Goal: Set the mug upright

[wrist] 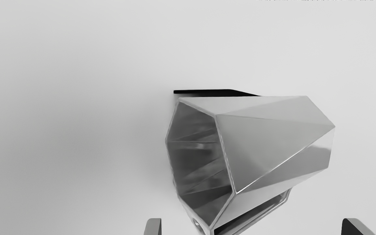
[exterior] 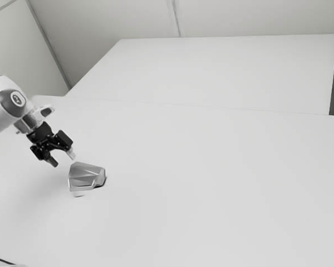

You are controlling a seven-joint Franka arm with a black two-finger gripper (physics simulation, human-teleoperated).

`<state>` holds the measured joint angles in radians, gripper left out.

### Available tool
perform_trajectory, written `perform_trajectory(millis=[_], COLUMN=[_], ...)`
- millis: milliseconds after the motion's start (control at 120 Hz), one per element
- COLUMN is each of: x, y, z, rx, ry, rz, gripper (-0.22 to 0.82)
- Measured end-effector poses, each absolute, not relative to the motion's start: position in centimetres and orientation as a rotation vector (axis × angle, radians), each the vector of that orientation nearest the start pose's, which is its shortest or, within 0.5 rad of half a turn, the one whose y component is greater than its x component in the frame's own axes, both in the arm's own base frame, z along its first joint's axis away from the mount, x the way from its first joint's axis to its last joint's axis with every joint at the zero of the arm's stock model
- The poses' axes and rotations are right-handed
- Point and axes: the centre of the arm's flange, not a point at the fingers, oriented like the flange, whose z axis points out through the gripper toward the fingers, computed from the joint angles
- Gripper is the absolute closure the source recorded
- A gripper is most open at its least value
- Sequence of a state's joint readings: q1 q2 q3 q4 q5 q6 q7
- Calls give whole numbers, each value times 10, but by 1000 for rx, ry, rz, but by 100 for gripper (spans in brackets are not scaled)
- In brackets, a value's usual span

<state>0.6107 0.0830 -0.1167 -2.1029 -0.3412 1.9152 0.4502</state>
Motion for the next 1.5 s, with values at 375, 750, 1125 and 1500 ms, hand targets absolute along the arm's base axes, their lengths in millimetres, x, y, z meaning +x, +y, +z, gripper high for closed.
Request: perform_trajectory(millis=[375,750,1125,1500], x=[474,455,456,465], y=[238,231,218,200], z=[333,295,293,303], rx=[-3648,-3831,-3961,-3979], ry=[-348,-471,-413,-211], rz=[44,-56,-255,-340], gripper=[0,0,46,75])
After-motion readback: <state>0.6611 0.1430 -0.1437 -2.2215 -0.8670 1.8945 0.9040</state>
